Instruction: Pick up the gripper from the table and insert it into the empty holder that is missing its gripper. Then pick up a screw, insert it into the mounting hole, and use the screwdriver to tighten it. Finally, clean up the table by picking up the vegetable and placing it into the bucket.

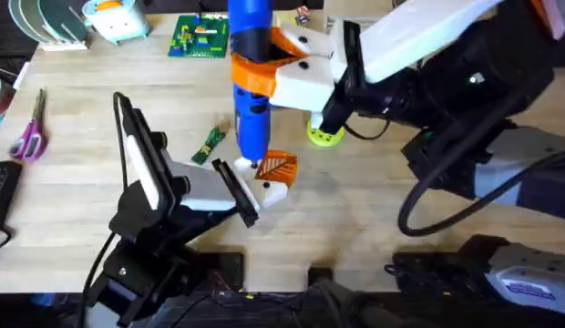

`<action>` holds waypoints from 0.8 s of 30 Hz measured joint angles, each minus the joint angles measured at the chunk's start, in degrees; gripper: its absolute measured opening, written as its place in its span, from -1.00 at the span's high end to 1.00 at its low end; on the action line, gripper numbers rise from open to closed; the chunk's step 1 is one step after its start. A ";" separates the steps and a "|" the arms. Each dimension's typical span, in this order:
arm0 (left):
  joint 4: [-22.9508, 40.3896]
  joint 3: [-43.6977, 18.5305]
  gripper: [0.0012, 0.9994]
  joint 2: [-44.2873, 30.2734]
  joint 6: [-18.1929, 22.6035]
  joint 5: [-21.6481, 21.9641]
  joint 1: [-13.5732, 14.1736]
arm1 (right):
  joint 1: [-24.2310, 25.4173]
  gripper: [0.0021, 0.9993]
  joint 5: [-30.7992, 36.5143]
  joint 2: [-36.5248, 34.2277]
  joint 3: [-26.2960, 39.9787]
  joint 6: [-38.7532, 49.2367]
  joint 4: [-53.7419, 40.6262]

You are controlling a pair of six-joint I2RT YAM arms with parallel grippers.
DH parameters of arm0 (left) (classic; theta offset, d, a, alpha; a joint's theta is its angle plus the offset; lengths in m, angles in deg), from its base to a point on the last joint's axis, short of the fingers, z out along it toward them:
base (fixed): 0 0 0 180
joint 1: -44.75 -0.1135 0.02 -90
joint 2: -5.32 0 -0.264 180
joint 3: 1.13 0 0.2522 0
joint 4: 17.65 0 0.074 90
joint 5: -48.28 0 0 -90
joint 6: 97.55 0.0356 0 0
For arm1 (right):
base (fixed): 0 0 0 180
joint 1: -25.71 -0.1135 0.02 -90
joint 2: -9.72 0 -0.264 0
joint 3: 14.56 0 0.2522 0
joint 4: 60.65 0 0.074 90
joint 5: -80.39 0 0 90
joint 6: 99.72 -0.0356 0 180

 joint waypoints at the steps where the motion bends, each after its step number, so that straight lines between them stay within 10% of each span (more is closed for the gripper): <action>1: -0.01 0.00 0.98 0.00 0.00 0.02 0.00 | 0.00 0.96 0.00 0.00 0.00 0.00 0.02; 14: -0.07 0.00 0.98 0.02 0.03 0.00 -0.01 | 6.33 0.96 -0.98 0.00 0.04 -0.48 14.77; 24: -0.08 0.00 0.98 0.01 0.02 0.00 -0.02 | 22.42 0.96 -0.42 0.00 3.69 20.60 -18.70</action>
